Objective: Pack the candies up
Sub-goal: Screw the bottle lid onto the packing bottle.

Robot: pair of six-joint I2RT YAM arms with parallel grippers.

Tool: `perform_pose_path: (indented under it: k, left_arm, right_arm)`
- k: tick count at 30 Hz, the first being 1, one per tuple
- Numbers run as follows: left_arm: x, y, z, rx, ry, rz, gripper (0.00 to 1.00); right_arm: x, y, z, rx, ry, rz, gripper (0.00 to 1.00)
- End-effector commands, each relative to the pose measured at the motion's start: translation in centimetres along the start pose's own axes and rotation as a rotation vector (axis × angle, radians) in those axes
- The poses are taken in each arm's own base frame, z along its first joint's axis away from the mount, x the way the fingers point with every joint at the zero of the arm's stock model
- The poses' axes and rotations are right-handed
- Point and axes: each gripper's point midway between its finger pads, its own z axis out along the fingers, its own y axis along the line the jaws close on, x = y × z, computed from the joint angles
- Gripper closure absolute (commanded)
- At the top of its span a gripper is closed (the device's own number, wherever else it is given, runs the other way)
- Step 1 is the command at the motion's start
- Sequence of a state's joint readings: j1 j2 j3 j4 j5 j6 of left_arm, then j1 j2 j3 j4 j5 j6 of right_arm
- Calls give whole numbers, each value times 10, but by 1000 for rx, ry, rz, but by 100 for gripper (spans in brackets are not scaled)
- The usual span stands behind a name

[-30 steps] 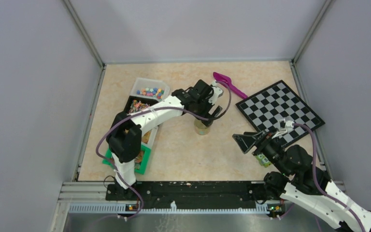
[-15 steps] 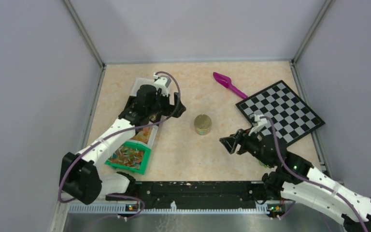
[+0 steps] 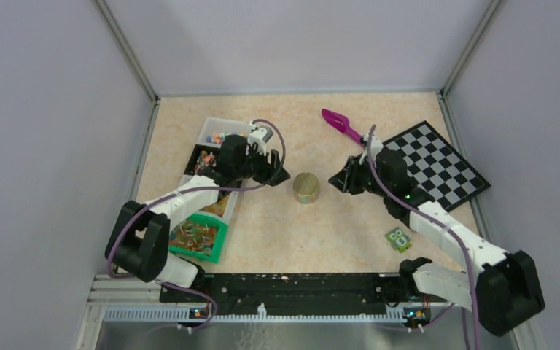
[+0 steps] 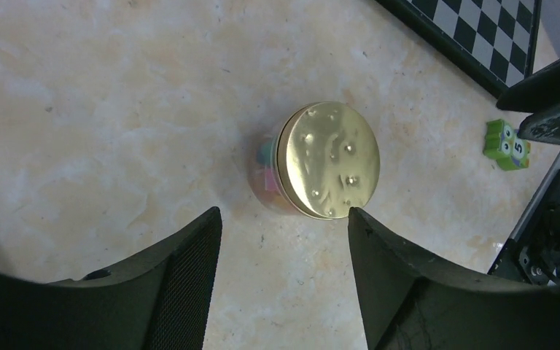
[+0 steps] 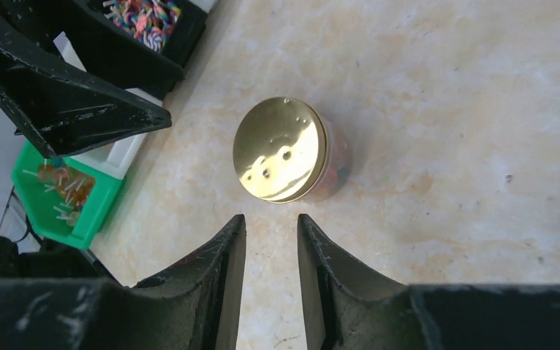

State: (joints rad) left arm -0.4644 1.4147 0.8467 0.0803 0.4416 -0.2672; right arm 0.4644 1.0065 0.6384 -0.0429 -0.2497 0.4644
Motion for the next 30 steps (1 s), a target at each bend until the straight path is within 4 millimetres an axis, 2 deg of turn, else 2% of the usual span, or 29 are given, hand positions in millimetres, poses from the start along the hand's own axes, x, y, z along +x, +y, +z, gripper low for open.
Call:
perform_pose_path:
  k: [1,9,11,19,23,30]
  left_arm:
    - [0,-3,13,61,-33,-34,31]
    - [24,-5,33,147,7,-91,31]
    - [31,0,38,140,20,-102,31]
    - [38,4,54,157,44,-141,33]
    - [49,13,60,124,83,-165,37]
    - [73,25,68,77,152,-200,51]
  right_arm:
    - [-12,26,22,-175,10,2,69]
    - [-11,6,62,-161,76,13,70]
    - [-4,0,72,-161,110,21,71]
    - [9,-22,99,-136,154,46,77]
    - [31,-32,108,-132,209,72,80]
    - [65,-49,105,-89,237,115,86]
